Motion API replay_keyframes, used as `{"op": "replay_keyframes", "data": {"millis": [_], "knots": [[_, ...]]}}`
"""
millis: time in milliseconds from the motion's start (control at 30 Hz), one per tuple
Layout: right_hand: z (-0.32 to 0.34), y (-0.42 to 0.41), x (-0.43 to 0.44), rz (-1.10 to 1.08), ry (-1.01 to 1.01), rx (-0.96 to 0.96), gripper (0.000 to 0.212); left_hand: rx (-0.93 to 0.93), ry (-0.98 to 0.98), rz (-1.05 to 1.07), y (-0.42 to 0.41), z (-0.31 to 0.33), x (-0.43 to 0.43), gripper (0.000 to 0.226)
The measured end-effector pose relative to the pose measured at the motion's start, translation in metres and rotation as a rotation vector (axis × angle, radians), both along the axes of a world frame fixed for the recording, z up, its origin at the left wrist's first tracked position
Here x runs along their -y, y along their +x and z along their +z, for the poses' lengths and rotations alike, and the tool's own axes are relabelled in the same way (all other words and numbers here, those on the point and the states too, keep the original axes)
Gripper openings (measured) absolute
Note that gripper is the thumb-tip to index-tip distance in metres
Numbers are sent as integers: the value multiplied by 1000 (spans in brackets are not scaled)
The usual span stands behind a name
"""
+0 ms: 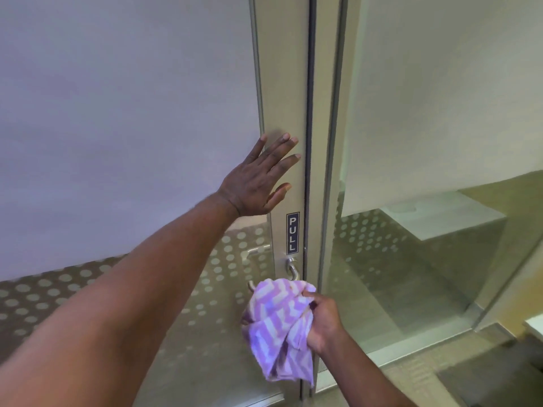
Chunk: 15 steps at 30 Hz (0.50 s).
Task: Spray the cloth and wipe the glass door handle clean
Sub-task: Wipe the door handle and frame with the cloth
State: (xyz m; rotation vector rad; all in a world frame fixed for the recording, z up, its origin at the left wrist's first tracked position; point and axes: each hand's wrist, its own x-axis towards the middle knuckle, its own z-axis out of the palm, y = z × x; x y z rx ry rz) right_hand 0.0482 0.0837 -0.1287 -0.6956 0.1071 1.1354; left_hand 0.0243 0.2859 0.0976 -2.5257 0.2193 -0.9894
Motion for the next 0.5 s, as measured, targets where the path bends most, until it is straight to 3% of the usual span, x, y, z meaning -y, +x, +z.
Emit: {"op": "replay_keyframes", "data": {"millis": [200, 300, 500], "knots": [[29, 22, 30, -53, 57, 23, 30, 1, -214, -84, -10, -10, 24, 59], [48, 34, 42, -91, 118, 43, 28, -46, -421, -76, -17, -35, 49, 63], [96, 51, 62, -138, 148, 125, 37, -248, -1240, -11, -30, -84, 112, 66]]}}
